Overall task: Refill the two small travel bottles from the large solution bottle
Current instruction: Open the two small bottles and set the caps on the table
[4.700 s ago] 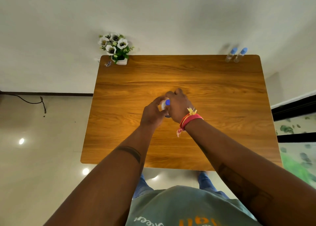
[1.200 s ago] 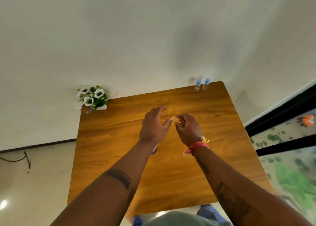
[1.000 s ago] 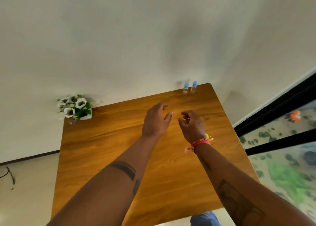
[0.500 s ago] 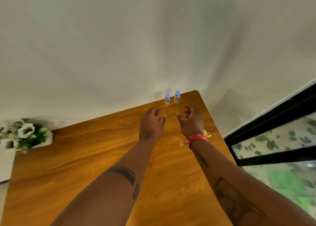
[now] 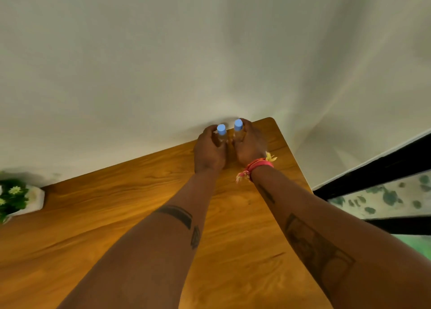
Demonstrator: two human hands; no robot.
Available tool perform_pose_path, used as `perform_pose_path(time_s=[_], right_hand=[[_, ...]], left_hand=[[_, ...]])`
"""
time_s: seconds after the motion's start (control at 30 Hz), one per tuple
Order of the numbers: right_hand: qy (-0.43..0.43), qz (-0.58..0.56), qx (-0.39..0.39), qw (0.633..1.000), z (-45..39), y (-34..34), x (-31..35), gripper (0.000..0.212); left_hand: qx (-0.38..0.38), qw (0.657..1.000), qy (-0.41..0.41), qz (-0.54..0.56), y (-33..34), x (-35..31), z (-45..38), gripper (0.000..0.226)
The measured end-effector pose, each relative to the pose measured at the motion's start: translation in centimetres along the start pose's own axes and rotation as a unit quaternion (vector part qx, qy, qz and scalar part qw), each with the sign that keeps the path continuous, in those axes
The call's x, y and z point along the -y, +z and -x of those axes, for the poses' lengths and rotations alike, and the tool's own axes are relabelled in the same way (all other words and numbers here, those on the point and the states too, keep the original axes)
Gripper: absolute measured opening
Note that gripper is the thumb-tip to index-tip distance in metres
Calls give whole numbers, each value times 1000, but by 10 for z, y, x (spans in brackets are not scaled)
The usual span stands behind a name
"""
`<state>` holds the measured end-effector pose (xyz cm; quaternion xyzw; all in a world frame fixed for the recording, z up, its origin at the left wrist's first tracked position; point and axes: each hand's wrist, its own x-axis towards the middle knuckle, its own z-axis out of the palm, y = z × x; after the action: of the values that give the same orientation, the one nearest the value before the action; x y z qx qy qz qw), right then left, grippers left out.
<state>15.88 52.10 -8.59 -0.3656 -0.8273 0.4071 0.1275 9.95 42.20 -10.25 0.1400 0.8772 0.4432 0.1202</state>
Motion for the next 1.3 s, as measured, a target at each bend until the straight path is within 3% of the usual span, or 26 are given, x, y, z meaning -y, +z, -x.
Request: perform_pose_path(time_s=[0.27, 0.57, 0.77, 1.13, 1.3], right_hand=[[14, -15, 15, 1000, 34, -1, 7, 32], [29, -6, 115, 993, 216, 12, 26, 34], [43, 38, 142, 988, 308, 33, 29, 33], [5, 131, 157, 979, 342, 38, 14, 25], [-2, 123, 157, 980, 345, 37, 17, 25]], left_hand=[[6, 1000, -23, 13, -31, 5, 41, 35], [22, 997, -64, -34, -141, 46, 200, 35], [38, 992, -101, -58, -173, 80, 275, 35], [69, 984, -160, -26, -183, 114, 312, 27], [87, 984, -147, -40, -185, 117, 312, 38]])
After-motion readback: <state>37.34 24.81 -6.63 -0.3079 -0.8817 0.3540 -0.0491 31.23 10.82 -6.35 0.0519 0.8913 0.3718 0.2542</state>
